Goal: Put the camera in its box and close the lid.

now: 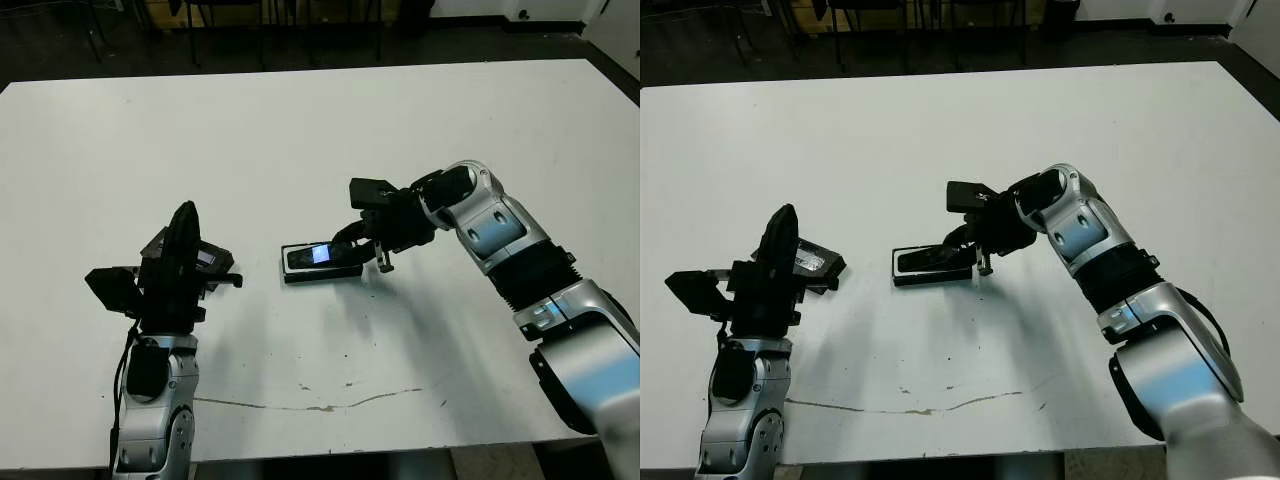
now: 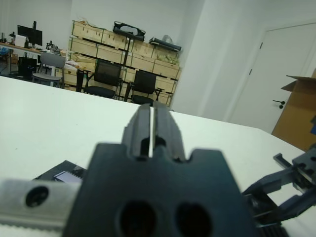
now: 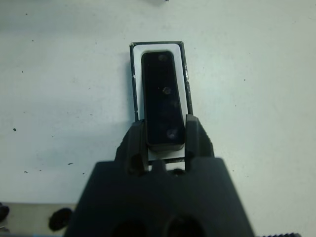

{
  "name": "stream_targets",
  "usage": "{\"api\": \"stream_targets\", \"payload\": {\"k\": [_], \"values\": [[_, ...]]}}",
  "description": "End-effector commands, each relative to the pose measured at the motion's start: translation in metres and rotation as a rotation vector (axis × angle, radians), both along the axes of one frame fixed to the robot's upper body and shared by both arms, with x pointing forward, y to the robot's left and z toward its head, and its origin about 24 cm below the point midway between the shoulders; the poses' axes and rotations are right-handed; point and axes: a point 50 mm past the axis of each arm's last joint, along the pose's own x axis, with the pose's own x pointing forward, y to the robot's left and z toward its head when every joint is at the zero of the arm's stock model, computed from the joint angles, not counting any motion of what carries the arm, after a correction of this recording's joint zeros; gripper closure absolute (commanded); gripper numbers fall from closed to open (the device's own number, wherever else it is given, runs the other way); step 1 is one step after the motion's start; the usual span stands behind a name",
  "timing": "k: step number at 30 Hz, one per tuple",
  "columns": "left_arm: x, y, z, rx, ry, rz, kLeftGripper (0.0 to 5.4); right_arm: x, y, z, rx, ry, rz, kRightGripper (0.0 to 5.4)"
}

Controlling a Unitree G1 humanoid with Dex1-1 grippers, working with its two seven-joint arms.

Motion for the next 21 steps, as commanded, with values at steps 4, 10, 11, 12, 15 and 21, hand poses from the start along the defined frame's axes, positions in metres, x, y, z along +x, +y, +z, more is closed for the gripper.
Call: {"api": "stream_targets", "payload": {"k": [4, 10, 11, 12, 15, 21], "values": [[-0.001, 0.004, -0.005, 0.013, 0.023, 0.012, 5.4, -0.002, -0.005, 0.007, -0.025, -0.075, 0.139, 4.07], [0.0, 0.002, -0.005, 0.007, 0.027, -0.005, 5.4, 0.005, -0.022, 0.024, -0.05, -0.181, 0.098, 3.02], [0.0, 0.002, -0.005, 0.007, 0.029, -0.006, 5.4, 0.005, -0.023, 0.026, -0.059, -0.201, 0.097, 2.84], [0.001, 0.001, -0.005, 0.007, 0.029, -0.008, 5.4, 0.005, -0.024, 0.027, -0.064, -0.216, 0.098, 2.66], [0.001, 0.001, -0.005, 0.005, 0.027, -0.011, 5.4, 0.005, -0.028, 0.031, -0.06, -0.249, 0.086, 2.14], [0.002, 0.001, -0.004, 0.006, 0.023, -0.011, 5.4, 0.007, -0.038, 0.041, -0.027, -0.297, -0.001, 1.12]]}}
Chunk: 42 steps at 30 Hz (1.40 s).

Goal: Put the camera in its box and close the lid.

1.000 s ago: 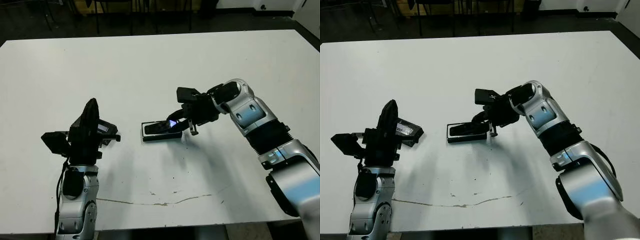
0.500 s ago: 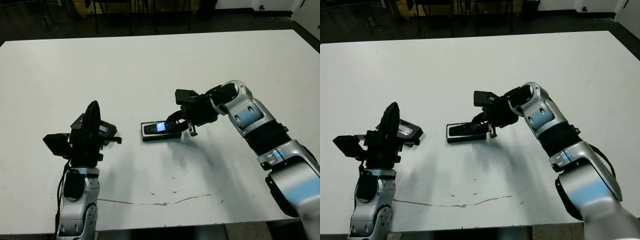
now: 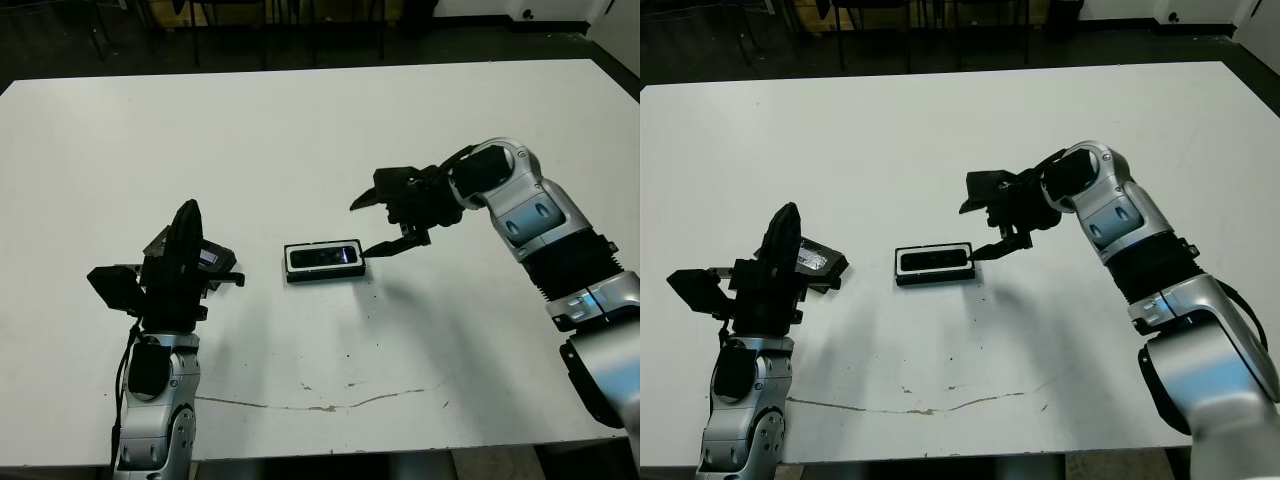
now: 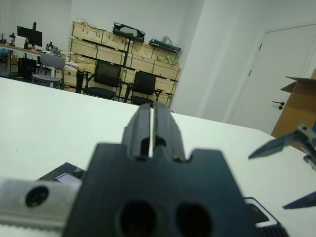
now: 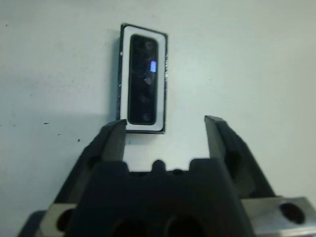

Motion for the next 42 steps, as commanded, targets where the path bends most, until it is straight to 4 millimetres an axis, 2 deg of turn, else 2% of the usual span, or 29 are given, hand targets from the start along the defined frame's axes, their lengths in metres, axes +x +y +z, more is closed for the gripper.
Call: {"api": "stream_targets", "payload": {"k": [1, 3, 6, 9, 12, 16, 18, 22, 27, 31, 34, 39, 42], "values": [[0.001, 0.002, -0.005, 0.012, 0.031, 0.001, 5.4, 0.001, -0.013, 0.004, 0.029, -0.029, -0.083, 0.93], [0.001, 0.002, -0.005, 0.014, 0.034, 0.001, 5.4, 0.002, -0.018, 0.007, 0.086, -0.029, -0.131, 0.58], [0.001, 0.003, -0.005, 0.018, 0.033, 0.003, 5.4, 0.002, -0.027, 0.006, 0.336, 0.004, -0.256, 0.05], [0.0, 0.004, -0.004, 0.021, 0.027, 0.008, 5.4, -0.005, -0.033, 0.001, 0.476, -0.087, -0.38, 0.01], [-0.003, 0.008, 0.0, 0.044, 0.01, 0.012, 5.4, -0.019, -0.037, -0.004, 0.563, -0.145, -0.493, 0.36], [-0.003, 0.026, 0.017, 0.125, -0.039, 0.023, 5.4, -0.041, -0.041, -0.011, 0.638, -0.155, -0.502, 1.09], [0.0, 0.038, 0.033, 0.22, -0.056, 0.036, 5.4, -0.05, -0.043, -0.011, 0.637, -0.155, -0.493, 1.45], [0.01, 0.057, 0.084, 0.478, -0.091, 0.001, 5.4, -0.062, -0.045, -0.011, 0.631, -0.128, -0.522, 2.19], [0.023, 0.053, 0.144, 0.751, -0.107, -0.124, 5.4, -0.064, -0.043, -0.011, 0.651, -0.112, -0.517, 3.1], [0.041, 0.044, 0.169, 0.923, 0.008, -0.247, 5.4, -0.064, -0.041, -0.01, 0.676, -0.093, -0.503, 3.87], [0.06, 0.037, 0.168, 0.983, 0.103, -0.35, 5.4, -0.063, -0.041, -0.009, 0.684, -0.094, -0.504, 4.42], [0.095, 0.029, 0.14, 1.141, 0.32, -0.543, 5.4, -0.062, -0.04, -0.009, 0.702, -0.1, -0.49, 5.35], [0.111, 0.027, 0.119, 1.183, 0.533, -0.646, 5.4, -0.063, -0.041, -0.008, 0.703, -0.098, -0.498, 5.39]]}}
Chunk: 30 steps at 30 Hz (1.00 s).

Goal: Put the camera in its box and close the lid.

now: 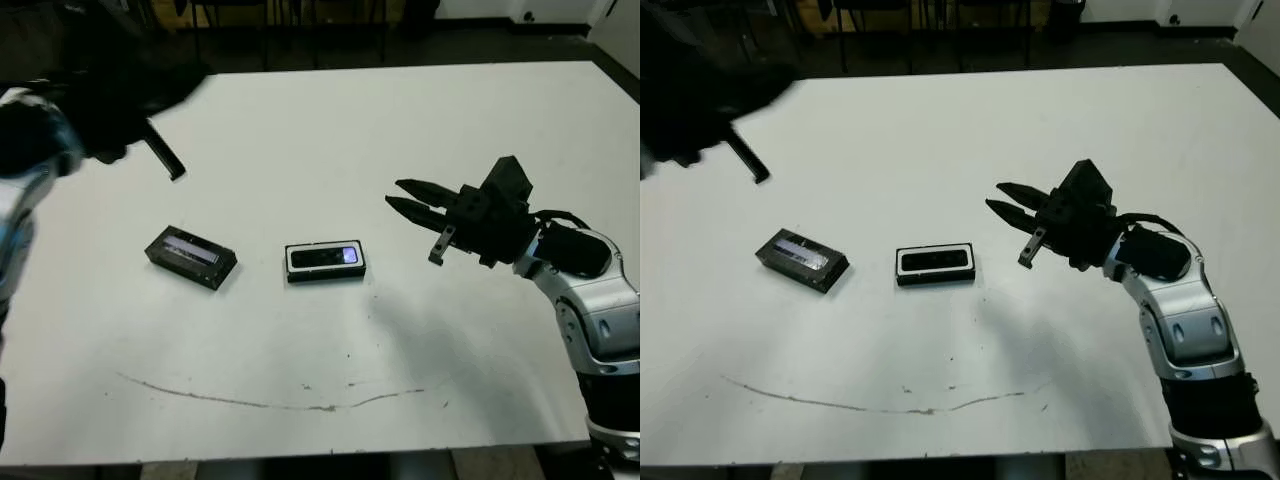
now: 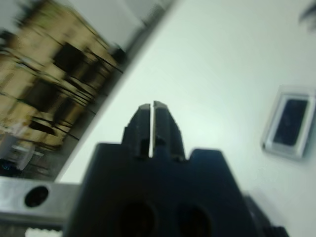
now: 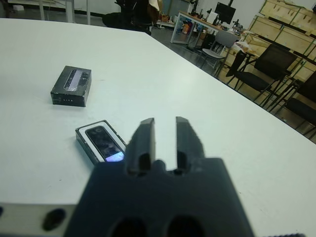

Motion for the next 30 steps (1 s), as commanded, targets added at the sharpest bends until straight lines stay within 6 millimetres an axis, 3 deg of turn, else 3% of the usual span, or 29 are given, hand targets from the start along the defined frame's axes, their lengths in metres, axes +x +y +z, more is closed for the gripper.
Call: {"api": "stream_targets", "payload": {"k": [1, 7, 13, 30], "values": [[0.014, 0.001, -0.023, 0.108, 0.183, 0.023, 5.4, -0.002, -0.002, -0.002, 0.0, 0.02, -0.001, 5.39], [0.028, -0.006, -0.05, 0.272, 0.293, 0.024, 5.4, -0.006, -0.003, 0.002, -0.033, 0.012, 0.006, 5.39], [0.029, -0.004, -0.065, 0.374, 0.375, -0.01, 5.4, -0.008, -0.007, 0.001, -0.058, 0.037, -0.008, 5.39], [0.021, 0.003, -0.096, 0.398, 0.515, -0.059, 5.4, -0.012, -0.005, -0.001, -0.114, 0.033, -0.006, 5.39]]}}
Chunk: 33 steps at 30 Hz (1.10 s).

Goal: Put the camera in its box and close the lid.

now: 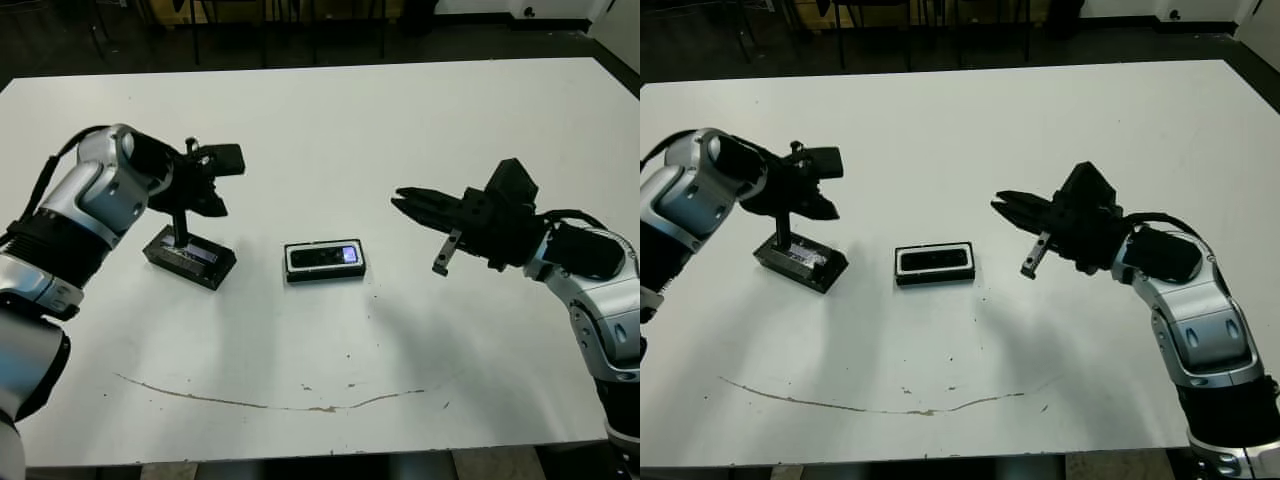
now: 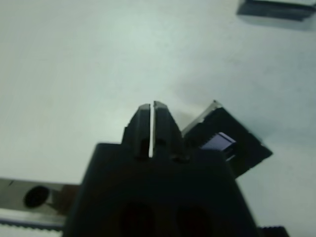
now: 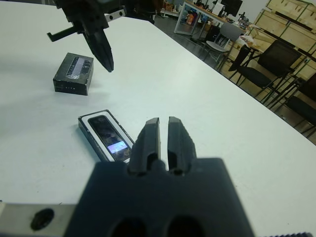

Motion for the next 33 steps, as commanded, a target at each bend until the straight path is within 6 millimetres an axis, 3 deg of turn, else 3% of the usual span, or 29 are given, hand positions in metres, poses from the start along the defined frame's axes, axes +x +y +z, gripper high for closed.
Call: {"api": "stream_targets", "payload": {"k": [1, 14, 33], "values": [[-0.005, 0.004, -0.016, 0.012, 0.06, 0.006, 5.4, -0.002, -0.003, -0.005, -0.035, 0.024, -0.019, 5.39], [-0.012, 0.001, -0.029, 0.08, 0.141, -0.015, 5.4, -0.004, 0.003, -0.009, -0.037, 0.03, -0.015, 5.39], [-0.03, -0.006, -0.021, 0.134, 0.315, -0.053, 5.4, -0.006, 0.007, -0.011, -0.04, 0.038, -0.013, 5.39]]}}
